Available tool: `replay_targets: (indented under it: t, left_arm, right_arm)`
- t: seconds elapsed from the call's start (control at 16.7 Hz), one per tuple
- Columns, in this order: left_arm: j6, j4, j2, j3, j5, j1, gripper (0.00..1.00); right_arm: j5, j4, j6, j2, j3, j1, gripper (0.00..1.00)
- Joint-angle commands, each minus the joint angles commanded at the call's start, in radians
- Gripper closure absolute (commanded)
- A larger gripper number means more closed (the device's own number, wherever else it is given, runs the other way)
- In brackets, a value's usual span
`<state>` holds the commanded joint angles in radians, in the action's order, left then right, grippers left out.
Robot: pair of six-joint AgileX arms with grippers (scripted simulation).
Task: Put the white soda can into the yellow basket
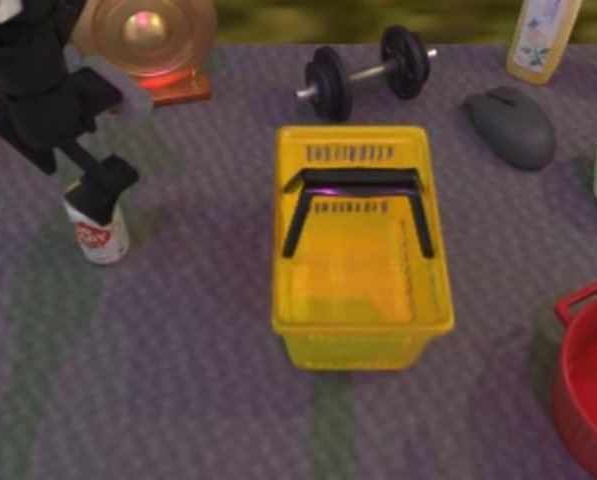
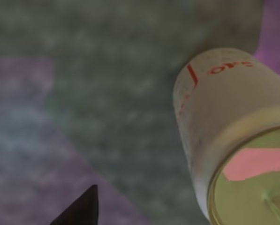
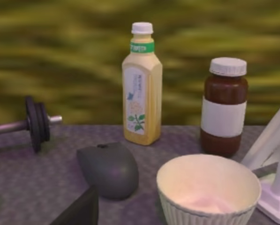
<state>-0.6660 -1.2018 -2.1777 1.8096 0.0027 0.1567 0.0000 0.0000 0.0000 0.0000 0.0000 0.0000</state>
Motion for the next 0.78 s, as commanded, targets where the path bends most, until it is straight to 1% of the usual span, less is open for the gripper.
replay_targets:
  t: [0.36,0.78]
  left_arm:
    - [0.0,0.006,0.002,-0.006,0.0,-0.005,0.0]
    - [-0.002,0.17,-0.043,-0.127,0.0,-0.001,0.0]
  right_arm:
    - [0.0,0.0,0.0,0.0,0.0,0.0,0.0]
    - [0.0,0.0,0.0,0.0,0.0,0.0,0.0]
